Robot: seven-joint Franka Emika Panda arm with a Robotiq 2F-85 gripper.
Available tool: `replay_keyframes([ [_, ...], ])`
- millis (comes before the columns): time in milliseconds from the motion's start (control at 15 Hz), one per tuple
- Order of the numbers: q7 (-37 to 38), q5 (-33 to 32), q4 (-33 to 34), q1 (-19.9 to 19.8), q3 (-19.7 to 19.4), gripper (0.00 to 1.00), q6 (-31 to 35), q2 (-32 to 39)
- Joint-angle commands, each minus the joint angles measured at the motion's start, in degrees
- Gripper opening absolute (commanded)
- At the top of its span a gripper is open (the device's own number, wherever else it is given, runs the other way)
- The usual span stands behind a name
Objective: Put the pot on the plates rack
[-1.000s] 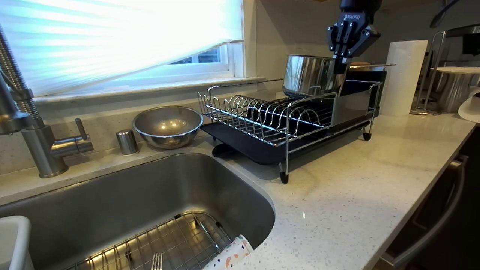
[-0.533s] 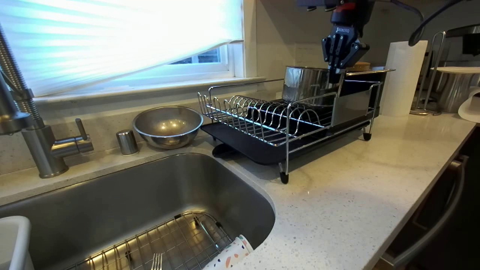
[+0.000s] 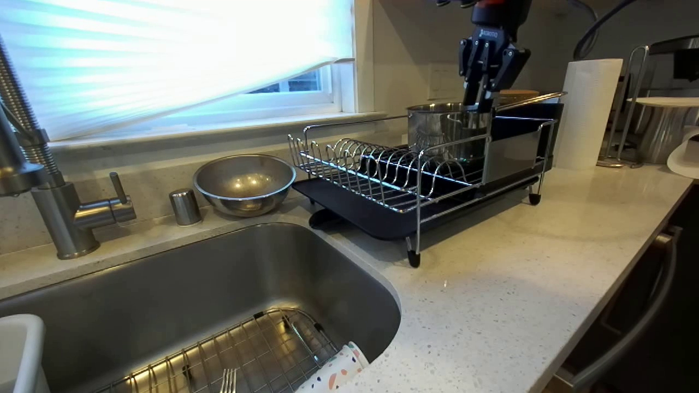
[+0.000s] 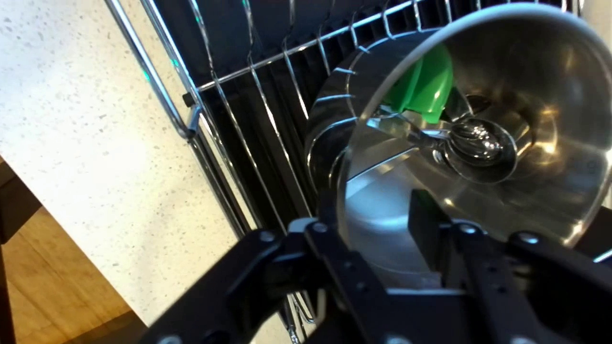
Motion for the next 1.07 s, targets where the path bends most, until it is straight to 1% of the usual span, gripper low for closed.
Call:
replay_keyframes([
  [0, 0.0, -0.6, 1.3, 1.4, -0.8, 0.77, -0.9, -0.4],
  [67, -3.1, 1.2, 1.4, 1.9, -1.2, 0.84, -1.2, -1.2],
  [133, -9.0, 3.4, 1.2, 2.5, -1.9, 0.93, -1.3, -2.6],
  [200, -14.4, 4.3, 1.2, 2.7, -2.6, 0.99, -3.9, -4.3],
  [267, -18.8, 5.5, 1.1, 2.8, -3.3, 1.00, -7.2, -6.4],
  [333, -23.1, 6.7, 0.5, 3.0, -3.9, 1.00, -8.8, -8.5],
  [533, -36.3, 7.8, -0.7, 2.5, -6.4, 1.00, -17.6, -15.7],
  [867, -57.2, 5.8, -1.9, 0.9, -9.8, 1.00, -31.5, -25.8],
  [1000, -65.7, 5.0, -2.8, 0.2, -10.9, 1.00, -34.7, -29.2],
])
